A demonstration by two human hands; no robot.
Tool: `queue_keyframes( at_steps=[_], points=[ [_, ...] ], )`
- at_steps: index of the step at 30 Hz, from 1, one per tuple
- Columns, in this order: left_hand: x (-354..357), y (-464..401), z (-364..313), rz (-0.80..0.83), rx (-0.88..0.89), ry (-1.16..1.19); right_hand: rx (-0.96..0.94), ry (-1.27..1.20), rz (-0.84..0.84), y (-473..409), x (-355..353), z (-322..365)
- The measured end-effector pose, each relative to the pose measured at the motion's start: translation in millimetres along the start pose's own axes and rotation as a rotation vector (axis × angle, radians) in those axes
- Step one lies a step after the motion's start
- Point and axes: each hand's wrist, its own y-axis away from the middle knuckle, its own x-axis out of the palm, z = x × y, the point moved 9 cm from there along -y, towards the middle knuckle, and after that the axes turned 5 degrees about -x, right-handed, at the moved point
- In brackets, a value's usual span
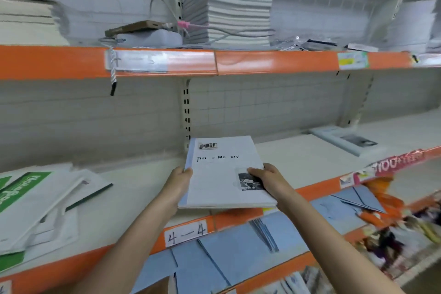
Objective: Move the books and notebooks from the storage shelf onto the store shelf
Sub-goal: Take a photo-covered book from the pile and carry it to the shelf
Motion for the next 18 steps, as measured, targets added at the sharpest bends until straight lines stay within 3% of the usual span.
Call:
queue_keyframes(
  at_steps=[18],
  points=[
    [223.3, -16.0, -45.6, 0.199, 0.047, -0.035, 0.041, -0.016, -0.260, 9.3, -213.3, -38.9]
  ],
)
